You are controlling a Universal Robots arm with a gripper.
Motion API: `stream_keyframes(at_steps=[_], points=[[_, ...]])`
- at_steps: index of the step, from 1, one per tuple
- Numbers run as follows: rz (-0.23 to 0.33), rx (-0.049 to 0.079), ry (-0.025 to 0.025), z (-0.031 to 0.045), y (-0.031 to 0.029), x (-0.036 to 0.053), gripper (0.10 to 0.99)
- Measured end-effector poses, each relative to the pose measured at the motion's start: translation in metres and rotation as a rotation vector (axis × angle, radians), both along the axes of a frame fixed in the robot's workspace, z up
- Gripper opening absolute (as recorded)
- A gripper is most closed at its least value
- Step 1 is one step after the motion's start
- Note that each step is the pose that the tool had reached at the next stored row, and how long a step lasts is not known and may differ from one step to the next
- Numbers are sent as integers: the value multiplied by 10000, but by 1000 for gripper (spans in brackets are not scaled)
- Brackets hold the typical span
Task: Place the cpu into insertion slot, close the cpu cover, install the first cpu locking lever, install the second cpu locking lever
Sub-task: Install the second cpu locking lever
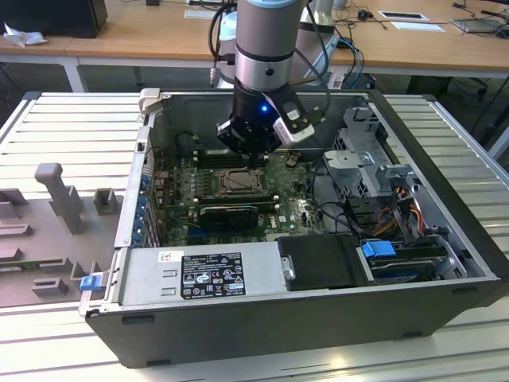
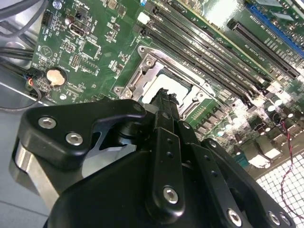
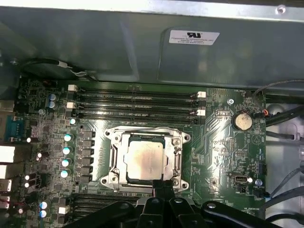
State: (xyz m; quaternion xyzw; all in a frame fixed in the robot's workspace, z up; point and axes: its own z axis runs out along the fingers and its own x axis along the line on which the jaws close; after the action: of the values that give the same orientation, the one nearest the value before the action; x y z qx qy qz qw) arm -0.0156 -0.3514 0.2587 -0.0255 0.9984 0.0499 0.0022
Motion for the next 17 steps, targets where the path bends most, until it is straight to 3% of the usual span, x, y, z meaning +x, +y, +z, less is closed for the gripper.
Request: stream_keyframes(at_steps=[8, 11, 17], points=[[1, -3, 1, -26, -31, -1, 106], [2, -2, 3, -82, -40, -1, 106], [2, -2, 6, -136, -126, -5, 106]])
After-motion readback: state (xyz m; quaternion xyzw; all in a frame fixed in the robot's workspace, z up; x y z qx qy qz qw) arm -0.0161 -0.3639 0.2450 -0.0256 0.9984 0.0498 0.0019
